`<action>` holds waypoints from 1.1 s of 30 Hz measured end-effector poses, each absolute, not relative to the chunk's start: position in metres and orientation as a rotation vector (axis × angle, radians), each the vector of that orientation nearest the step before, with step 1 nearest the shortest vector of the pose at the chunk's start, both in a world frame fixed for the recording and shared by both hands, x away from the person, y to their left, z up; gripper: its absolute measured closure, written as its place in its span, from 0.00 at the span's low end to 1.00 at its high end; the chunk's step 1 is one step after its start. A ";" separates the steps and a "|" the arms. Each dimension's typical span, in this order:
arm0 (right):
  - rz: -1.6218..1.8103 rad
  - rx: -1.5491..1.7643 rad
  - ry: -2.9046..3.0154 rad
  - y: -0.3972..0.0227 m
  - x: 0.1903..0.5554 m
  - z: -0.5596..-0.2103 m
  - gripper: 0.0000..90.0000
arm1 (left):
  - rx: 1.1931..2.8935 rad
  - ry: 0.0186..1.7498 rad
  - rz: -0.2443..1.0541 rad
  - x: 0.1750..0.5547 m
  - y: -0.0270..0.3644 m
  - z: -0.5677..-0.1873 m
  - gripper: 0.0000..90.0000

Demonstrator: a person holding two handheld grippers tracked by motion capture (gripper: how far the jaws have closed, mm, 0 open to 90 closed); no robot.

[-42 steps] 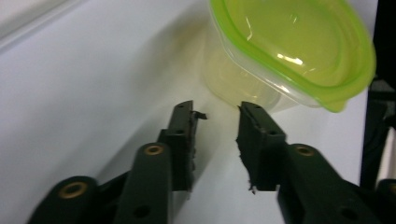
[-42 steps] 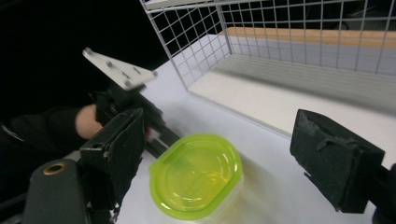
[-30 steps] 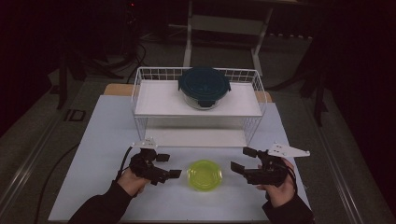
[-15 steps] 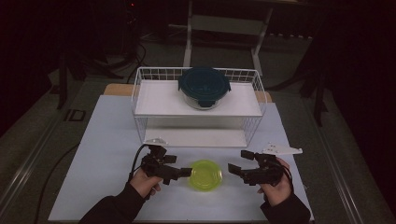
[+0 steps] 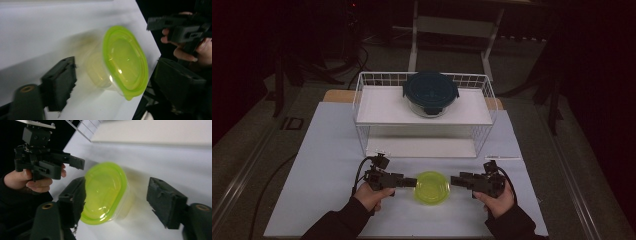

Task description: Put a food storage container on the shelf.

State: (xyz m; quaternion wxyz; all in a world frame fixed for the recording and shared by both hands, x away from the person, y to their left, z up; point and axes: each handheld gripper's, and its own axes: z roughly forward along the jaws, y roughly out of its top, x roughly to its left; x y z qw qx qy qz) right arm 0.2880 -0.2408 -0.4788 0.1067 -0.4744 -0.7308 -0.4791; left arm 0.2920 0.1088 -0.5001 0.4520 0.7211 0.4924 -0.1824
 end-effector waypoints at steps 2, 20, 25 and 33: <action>-1.371 -1.421 -2.109 -0.239 0.289 -0.483 0.42 | 1.763 1.251 -0.484 0.294 0.110 -0.505 0.25; -1.134 -1.472 -1.980 -0.223 0.296 -0.510 0.82 | 1.702 1.255 -0.680 0.297 0.100 -0.528 0.78; -1.140 -1.445 -1.999 -0.221 0.293 -0.508 0.83 | 1.725 1.246 -0.661 0.295 0.100 -0.524 0.83; -1.131 -1.454 -2.079 -0.216 0.285 -0.502 0.84 | 1.772 1.241 -0.591 0.285 0.096 -0.518 0.83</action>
